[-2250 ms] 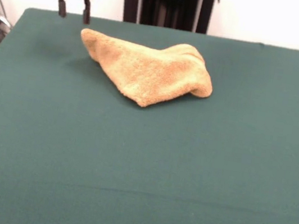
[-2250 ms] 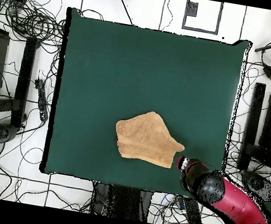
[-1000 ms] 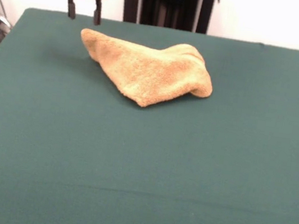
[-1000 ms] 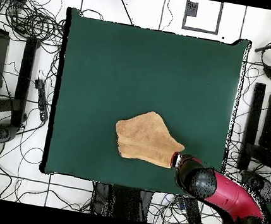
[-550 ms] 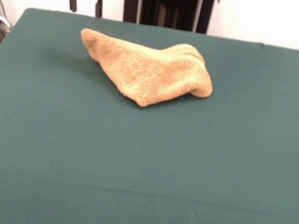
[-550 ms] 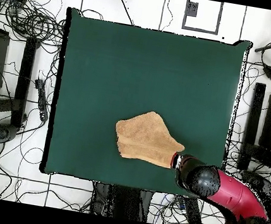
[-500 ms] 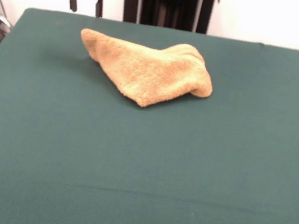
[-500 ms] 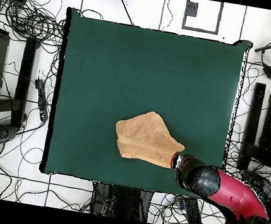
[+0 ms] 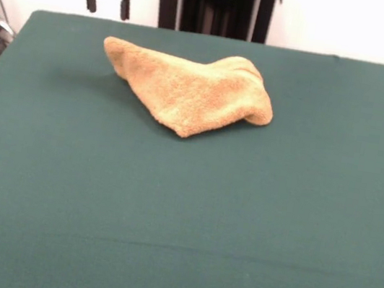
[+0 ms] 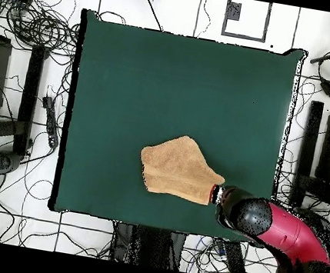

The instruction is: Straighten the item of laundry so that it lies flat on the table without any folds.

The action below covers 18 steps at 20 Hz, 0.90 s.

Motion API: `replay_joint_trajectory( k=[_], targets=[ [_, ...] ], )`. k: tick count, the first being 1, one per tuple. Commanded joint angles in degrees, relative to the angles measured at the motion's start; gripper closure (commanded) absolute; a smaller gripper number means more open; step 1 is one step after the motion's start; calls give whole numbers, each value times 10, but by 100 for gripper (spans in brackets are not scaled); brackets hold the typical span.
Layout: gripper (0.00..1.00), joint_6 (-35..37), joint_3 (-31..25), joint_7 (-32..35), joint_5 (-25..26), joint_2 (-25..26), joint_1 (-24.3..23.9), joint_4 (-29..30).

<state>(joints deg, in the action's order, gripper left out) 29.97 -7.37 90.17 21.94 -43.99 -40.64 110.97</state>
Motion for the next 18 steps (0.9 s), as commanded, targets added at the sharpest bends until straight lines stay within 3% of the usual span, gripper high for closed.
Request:
replay_joint_trajectory(
  k=[1, 9, 18],
  targets=[
    [0, 57, -71, -25, -9, -9, 13, -6],
    [0, 56, -69, -29, -10, -50, 4, 46],
    [0, 27, -66, -15, 3, -49, 3, 72]
  ],
)
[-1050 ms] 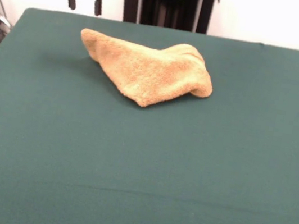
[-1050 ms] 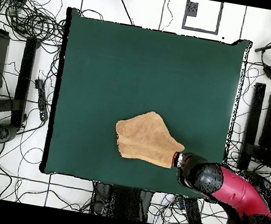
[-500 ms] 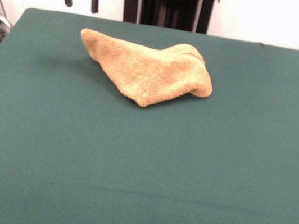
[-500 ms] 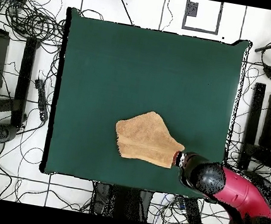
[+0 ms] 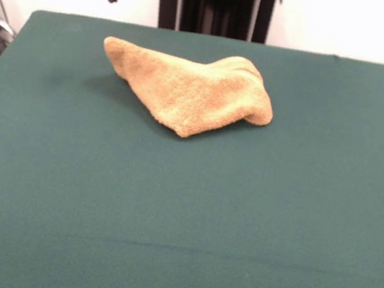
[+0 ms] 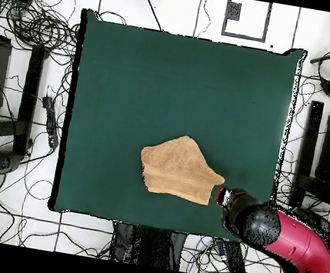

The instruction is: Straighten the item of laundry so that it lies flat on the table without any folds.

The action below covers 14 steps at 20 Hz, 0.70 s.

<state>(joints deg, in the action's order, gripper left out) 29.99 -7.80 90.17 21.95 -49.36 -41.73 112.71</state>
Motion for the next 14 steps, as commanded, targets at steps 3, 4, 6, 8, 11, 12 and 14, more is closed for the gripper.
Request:
replay_joint_trajectory(
  k=[3, 4, 6, 8, 11, 12, 14],
  targets=[
    [0, 42, -61, -14, -6, -11, 15, 57],
    [0, 50, -61, -16, -10, -16, 16, 56],
    [0, 63, -63, -22, -15, -26, 15, 54],
    [0, 72, -66, -26, -18, -30, 15, 50],
    [0, 76, -67, -25, -19, -29, 16, 43],
    [0, 72, -68, -26, -18, -28, 14, 45],
    [0, 56, -70, -24, -10, -12, 13, 42]
  ],
)
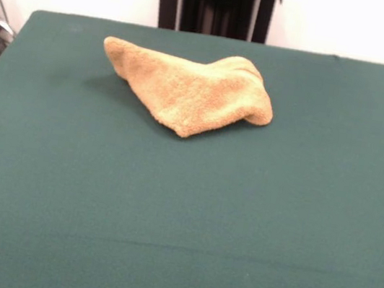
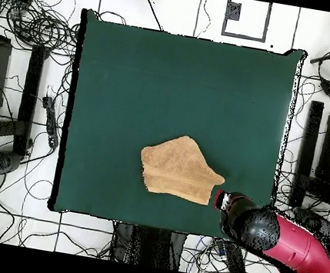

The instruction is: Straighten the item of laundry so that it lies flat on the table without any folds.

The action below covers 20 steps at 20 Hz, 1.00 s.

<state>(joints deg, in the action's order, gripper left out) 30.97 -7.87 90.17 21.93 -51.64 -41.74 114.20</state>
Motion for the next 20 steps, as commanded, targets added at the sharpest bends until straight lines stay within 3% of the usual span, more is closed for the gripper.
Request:
replay_joint_trajectory(
  k=[1, 6, 13, 20],
  targets=[
    [0, 34, -70, -22, -3, 23, 13, 24],
    [0, -8, -65, -9, 18, 70, 16, 5],
    [0, -15, -61, -5, 20, 77, 18, 5],
    [0, -58, -51, 7, 41, 121, 20, -12]
  ],
)
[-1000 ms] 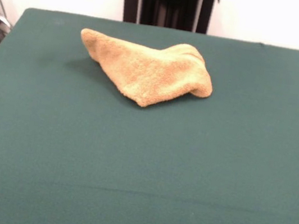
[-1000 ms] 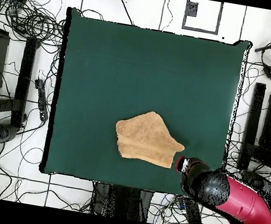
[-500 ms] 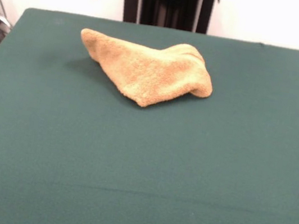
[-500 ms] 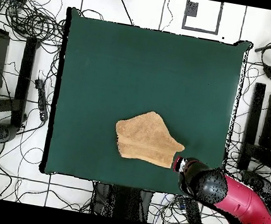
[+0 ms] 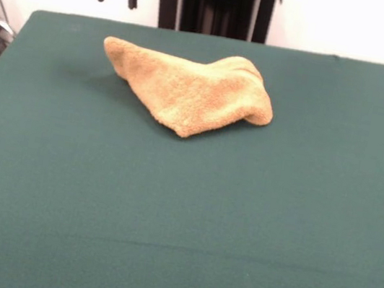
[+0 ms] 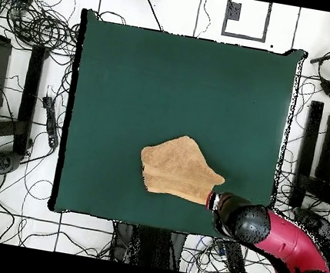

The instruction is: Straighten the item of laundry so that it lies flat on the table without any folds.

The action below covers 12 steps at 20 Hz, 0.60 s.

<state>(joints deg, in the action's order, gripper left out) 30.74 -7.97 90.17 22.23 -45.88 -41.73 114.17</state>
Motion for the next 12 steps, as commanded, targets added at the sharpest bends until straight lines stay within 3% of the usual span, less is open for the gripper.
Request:
replay_joint_trajectory(
  k=[1, 12],
  targets=[
    [0, -63, -49, 9, 41, 71, 19, -15],
    [0, -112, -47, 21, 65, 129, 12, -37]
  ],
)
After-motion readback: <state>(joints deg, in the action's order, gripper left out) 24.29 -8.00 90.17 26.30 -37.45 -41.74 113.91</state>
